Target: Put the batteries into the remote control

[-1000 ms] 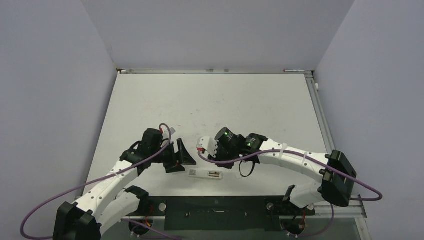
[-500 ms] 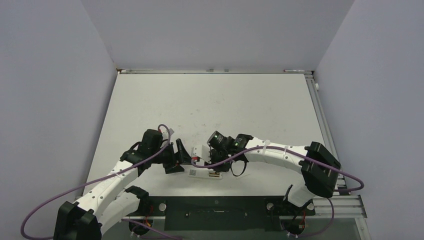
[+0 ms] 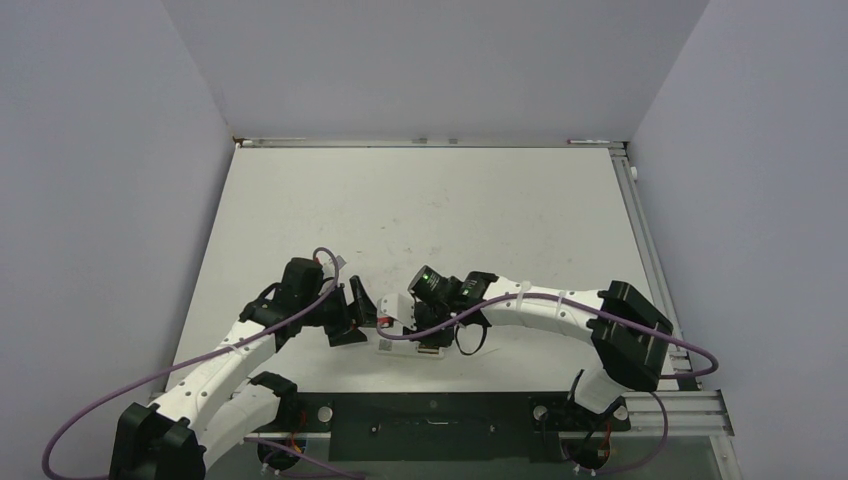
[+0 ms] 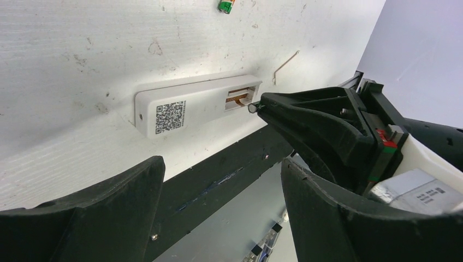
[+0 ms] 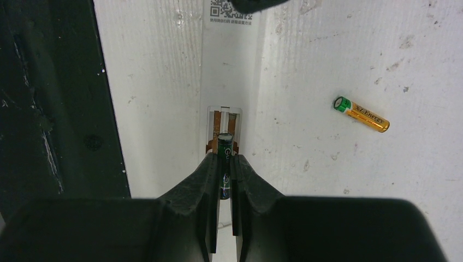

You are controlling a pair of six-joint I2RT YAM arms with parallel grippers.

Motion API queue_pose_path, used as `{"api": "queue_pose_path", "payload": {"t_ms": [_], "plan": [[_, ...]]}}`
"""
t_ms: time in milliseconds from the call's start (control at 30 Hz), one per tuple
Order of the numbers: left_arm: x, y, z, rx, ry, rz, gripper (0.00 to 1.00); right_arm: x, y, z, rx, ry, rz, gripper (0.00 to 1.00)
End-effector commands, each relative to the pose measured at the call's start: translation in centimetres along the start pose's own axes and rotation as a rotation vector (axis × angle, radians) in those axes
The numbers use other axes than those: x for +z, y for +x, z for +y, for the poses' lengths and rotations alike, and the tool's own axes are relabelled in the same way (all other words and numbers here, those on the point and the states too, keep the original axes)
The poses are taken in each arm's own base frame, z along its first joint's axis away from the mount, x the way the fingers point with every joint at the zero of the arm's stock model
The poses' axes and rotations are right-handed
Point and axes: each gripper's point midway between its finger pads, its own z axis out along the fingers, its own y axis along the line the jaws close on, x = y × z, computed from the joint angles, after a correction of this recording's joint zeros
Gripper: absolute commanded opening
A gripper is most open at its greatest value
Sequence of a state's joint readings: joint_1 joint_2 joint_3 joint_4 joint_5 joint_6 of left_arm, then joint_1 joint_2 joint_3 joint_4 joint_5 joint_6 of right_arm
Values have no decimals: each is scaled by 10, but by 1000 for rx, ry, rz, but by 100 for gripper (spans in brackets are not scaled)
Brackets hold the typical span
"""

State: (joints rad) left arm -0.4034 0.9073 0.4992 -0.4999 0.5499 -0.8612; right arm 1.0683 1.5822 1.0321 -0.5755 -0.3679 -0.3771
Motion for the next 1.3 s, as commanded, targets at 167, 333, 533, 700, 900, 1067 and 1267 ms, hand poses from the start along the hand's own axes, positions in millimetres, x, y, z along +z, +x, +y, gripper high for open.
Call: {"api": "queue_pose_path", "payload": {"t_ms": [167, 333, 533, 700, 900, 1067, 1267], "plan": [[-2, -6, -2, 10, 9, -24, 75, 5, -6, -1, -3, 12, -16, 9], [-2, -7, -2, 8, 9, -25, 75, 7, -2, -2, 2, 24, 2, 9], [-2, -7, -2, 6, 11, -26, 75, 9, 1, -4, 7, 42, 15, 9], [-2, -6, -2, 4, 11, -23, 75, 11, 5, -5, 13, 52, 28, 9], [-1, -6, -1, -1, 8, -25, 75, 14, 8, -4, 21, 53, 33, 9], [0, -7, 3, -8, -1, -29, 75, 16, 9, -3, 32, 54, 32, 9], [-1, -7, 3, -14, 0, -31, 75, 20, 11, -2, 41, 48, 33, 10]]}}
